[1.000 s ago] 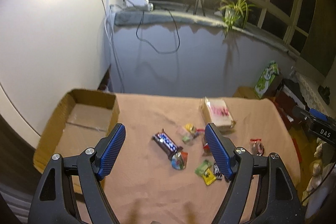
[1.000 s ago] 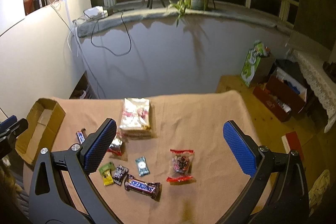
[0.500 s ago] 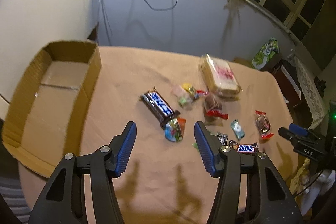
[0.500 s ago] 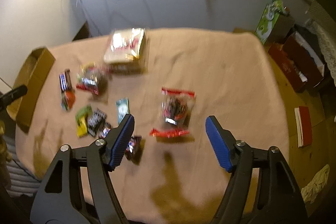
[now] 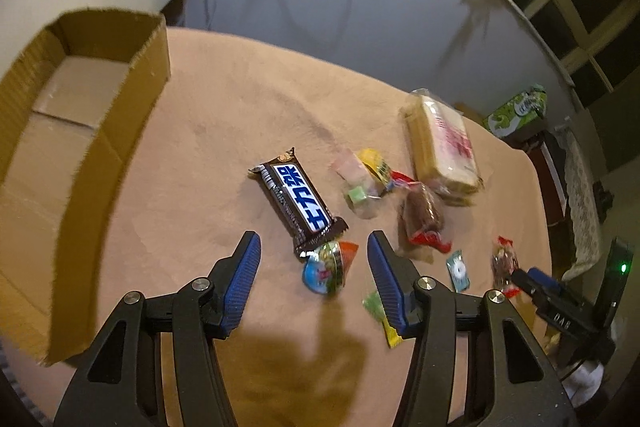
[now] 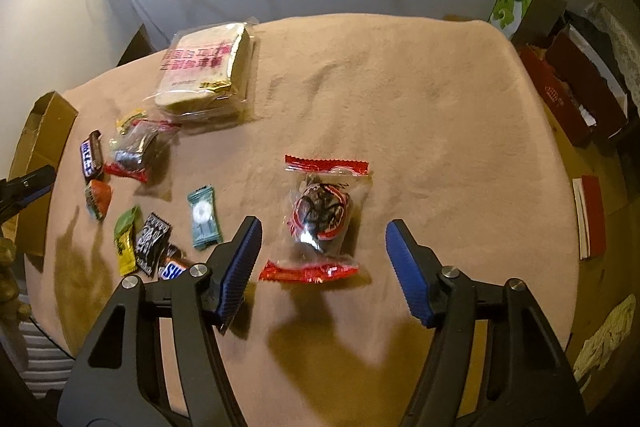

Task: Organize snacks
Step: 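Grasp the blue-wrapped chocolate bar with the left tool while the right tool grasps the red-ended candy pack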

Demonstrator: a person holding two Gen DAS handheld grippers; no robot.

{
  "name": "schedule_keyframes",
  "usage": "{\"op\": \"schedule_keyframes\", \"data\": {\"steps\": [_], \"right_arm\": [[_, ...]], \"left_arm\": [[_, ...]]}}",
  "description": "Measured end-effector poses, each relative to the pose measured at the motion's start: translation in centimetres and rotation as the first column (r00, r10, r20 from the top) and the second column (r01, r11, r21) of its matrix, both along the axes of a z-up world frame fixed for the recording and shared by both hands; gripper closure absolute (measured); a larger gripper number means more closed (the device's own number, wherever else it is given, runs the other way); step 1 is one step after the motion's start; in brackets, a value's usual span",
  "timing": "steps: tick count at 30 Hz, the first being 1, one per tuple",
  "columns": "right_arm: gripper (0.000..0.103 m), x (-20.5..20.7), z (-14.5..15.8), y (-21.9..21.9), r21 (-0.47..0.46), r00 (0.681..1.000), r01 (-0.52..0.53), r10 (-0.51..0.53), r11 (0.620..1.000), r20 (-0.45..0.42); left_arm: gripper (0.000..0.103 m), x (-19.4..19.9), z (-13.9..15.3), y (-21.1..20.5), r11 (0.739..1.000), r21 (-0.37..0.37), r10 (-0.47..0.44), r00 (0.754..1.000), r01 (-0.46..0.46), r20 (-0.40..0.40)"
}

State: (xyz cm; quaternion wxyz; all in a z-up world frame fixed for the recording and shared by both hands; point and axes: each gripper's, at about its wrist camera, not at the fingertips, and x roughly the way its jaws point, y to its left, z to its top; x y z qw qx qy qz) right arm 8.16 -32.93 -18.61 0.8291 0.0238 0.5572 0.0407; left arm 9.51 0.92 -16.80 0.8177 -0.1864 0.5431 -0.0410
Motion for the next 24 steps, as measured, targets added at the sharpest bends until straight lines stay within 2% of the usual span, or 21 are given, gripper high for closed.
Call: {"op": "schedule_keyframes", "data": {"steps": [11, 17, 19, 24], "right_arm": [[0.036, 2.2, -2.2, -0.1, 0.017, 0.997, 0.034, -0.033, 0.999, -0.076], [0.036, 3.2, -2.8, 0.1, 0.019, 0.995, 0.036, -0.034, 0.999, -0.093], [0.037, 3.6, -3.0, 0.1, 0.018, 0.995, 0.035, -0.033, 0.999, -0.097], [0.048, 4.7, -3.8, 0.3, 0.004, 0.993, 0.033, -0.032, 0.999, -0.112]], "left_arm": [[0.05, 3.4, -2.9, -0.6, 0.999, 0.034, 0.02, 0.996, -0.017, -0.086], [0.061, 3.9, -3.6, -0.9, 0.998, 0.06, 0.008, 0.995, -0.002, -0.101], [0.062, 3.9, -3.5, -1.1, 0.998, 0.07, 0.005, 0.995, 0.002, -0.099], [0.073, 4.1, -3.6, -1.1, 0.996, 0.087, 0.0, 0.996, 0.008, -0.09]]}}
